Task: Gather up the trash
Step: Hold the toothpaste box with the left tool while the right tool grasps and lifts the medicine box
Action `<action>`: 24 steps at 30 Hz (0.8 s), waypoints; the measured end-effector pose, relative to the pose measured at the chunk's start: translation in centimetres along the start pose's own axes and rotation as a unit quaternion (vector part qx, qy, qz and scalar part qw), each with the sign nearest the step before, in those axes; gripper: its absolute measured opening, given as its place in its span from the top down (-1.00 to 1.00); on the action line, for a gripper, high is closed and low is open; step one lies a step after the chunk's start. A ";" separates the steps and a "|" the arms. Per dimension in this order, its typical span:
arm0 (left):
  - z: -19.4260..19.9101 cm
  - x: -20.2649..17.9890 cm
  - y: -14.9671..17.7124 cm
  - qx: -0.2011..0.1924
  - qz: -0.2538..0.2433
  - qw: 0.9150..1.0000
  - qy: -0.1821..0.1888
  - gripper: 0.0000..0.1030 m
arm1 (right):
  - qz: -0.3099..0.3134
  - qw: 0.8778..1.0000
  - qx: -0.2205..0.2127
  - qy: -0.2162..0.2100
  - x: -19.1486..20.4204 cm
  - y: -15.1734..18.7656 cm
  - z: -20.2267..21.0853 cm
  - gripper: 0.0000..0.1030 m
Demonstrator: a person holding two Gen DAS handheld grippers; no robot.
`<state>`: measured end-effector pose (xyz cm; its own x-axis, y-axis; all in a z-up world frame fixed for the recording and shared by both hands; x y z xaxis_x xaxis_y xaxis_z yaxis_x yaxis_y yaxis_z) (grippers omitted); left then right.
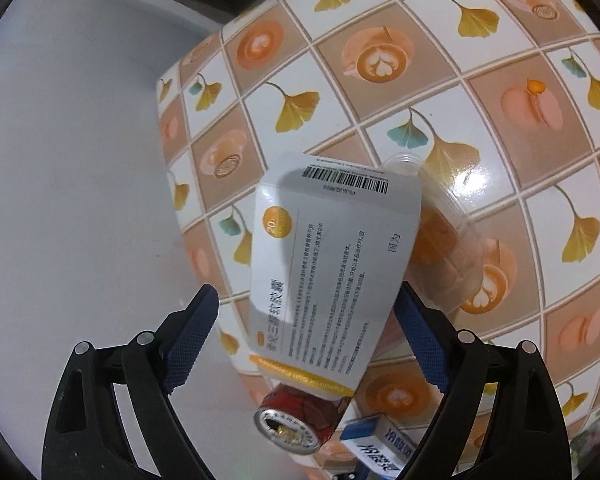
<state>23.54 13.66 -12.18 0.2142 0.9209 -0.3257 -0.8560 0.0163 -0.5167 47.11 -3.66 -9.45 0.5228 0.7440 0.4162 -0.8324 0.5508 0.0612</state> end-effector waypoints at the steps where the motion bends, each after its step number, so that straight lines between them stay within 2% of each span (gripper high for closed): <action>1: 0.0 0.0 0.0 0.000 0.003 1.000 0.002 -0.30 | 0.002 1.000 -0.005 0.010 0.0 0.0 -0.1 -0.65; 4: 0.0 0.0 0.0 0.000 0.005 1.000 0.005 -0.30 | 0.018 0.999 -0.018 0.046 -0.1 0.1 -0.6 -0.65; 7: 0.0 0.1 0.0 -0.001 0.004 1.000 0.006 -0.30 | 0.041 0.997 -0.026 0.065 0.2 0.3 -0.9 -0.62; 8: 0.1 0.1 0.0 -0.001 0.005 1.000 0.008 -0.30 | 0.060 0.996 -0.026 0.066 0.5 0.3 -0.9 -0.52; 11: 0.1 0.1 -0.1 0.000 0.007 1.000 0.012 -0.30 | 0.118 0.990 -0.028 0.078 1.2 0.4 -1.1 -0.48; 15: 0.2 0.2 0.0 -0.001 0.009 1.000 0.015 -0.30 | 0.209 0.972 -0.022 0.106 1.9 0.3 -1.0 -0.47; 18: 0.1 0.2 0.0 0.000 0.008 1.000 0.015 -0.30 | 0.283 0.949 -0.016 0.136 2.3 0.7 -0.8 -0.47; 21: 0.2 0.2 0.0 0.000 0.009 1.000 0.015 -0.30 | 0.307 0.938 -0.020 0.157 2.2 0.7 -0.7 -0.48; 24: 0.2 0.2 0.0 0.000 0.009 1.000 0.012 -0.30 | 0.318 0.934 -0.016 0.162 2.0 0.8 -0.9 -0.59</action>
<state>23.52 13.92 -12.11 0.2109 0.9112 -0.3540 -0.8601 0.0008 -0.5101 47.62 -1.36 -9.39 -0.0433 0.9971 0.0624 -0.9903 -0.0346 -0.1347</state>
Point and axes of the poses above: each gripper's, at about its wrist camera, not at the fingertips, and z roughly against the way its jaws point, x to its left, y to its underside, the point moved 7 cm from there along -z, roughly the way its jaws point, and after that the axes turned 4 degrees about z, right-handed, at the moved point
